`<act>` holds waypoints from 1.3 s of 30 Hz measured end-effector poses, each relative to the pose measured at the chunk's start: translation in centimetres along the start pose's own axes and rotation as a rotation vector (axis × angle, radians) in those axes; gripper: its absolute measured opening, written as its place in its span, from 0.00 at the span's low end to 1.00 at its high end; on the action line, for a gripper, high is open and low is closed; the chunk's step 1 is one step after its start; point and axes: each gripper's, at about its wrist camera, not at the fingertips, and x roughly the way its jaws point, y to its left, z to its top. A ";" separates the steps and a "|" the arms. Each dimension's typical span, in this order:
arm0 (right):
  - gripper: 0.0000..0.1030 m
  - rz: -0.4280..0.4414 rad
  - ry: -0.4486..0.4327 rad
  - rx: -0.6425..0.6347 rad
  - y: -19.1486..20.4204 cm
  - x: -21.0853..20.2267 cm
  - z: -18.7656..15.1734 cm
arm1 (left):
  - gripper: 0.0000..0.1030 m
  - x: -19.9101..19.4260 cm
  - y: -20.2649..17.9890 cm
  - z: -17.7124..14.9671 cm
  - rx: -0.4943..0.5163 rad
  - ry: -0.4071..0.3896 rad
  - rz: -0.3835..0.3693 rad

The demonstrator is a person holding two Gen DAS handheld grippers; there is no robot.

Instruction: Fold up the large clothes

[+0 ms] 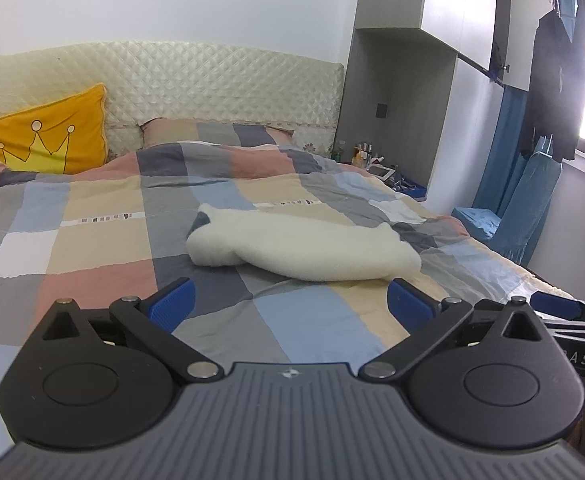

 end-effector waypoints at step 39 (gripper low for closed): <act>1.00 -0.017 -0.010 0.009 -0.1 -0.6 -0.4 | 1.00 -0.5 -0.2 -0.3 0.014 -0.009 -0.020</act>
